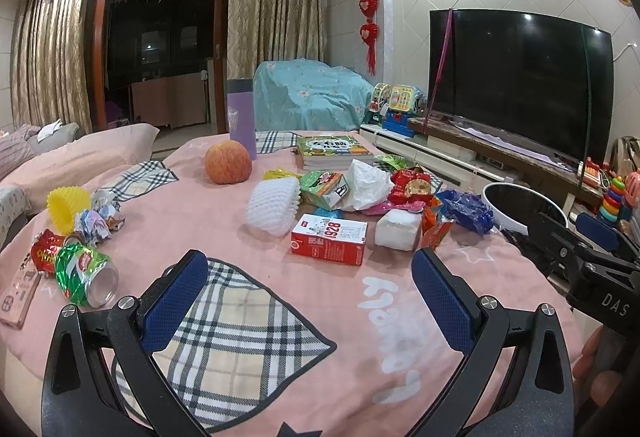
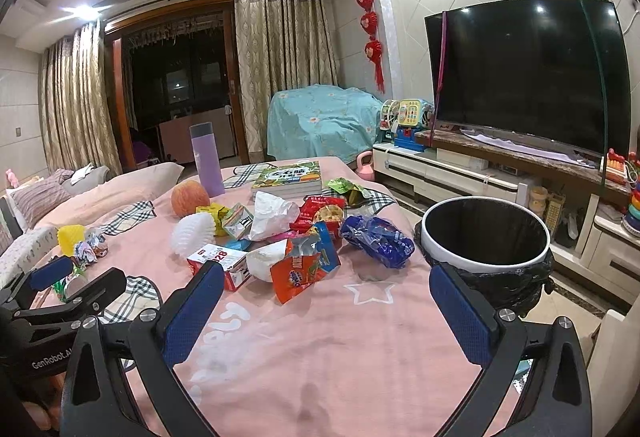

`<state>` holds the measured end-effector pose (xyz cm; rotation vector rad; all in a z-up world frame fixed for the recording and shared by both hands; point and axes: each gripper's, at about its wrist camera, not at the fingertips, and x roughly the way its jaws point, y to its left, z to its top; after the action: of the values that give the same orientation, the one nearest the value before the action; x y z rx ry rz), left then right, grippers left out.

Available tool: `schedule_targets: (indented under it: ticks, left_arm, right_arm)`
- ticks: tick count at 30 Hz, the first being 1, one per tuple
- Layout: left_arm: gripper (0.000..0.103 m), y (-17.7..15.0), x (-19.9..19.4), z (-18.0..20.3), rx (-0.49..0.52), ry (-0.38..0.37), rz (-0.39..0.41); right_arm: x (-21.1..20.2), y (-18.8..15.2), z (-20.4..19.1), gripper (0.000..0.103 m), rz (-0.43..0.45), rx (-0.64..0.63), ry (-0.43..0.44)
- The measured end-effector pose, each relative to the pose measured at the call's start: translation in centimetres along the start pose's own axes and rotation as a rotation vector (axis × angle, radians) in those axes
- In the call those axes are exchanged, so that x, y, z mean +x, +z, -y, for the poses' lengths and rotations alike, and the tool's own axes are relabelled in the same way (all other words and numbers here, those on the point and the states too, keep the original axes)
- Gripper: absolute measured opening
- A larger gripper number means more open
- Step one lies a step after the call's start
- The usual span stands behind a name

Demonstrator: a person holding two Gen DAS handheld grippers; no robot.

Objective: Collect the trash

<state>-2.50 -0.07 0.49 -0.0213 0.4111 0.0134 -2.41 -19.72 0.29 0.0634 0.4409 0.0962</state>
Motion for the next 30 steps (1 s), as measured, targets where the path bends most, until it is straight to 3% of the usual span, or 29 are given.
schedule_targets:
  ticks: [15, 30]
  left_arm:
    - [0.103, -0.3, 1.8, -1.0, -0.014, -0.001, -0.059]
    - [0.103, -0.5, 7.2, -2.3, -0.040, -0.043, -0.225]
  right_arm:
    - [1.2, -0.3, 0.0, 0.103, -0.038, 0.008, 0.013]
    - [4.8, -0.2, -0.1, 0.103, -0.146, 0.016, 0.063]
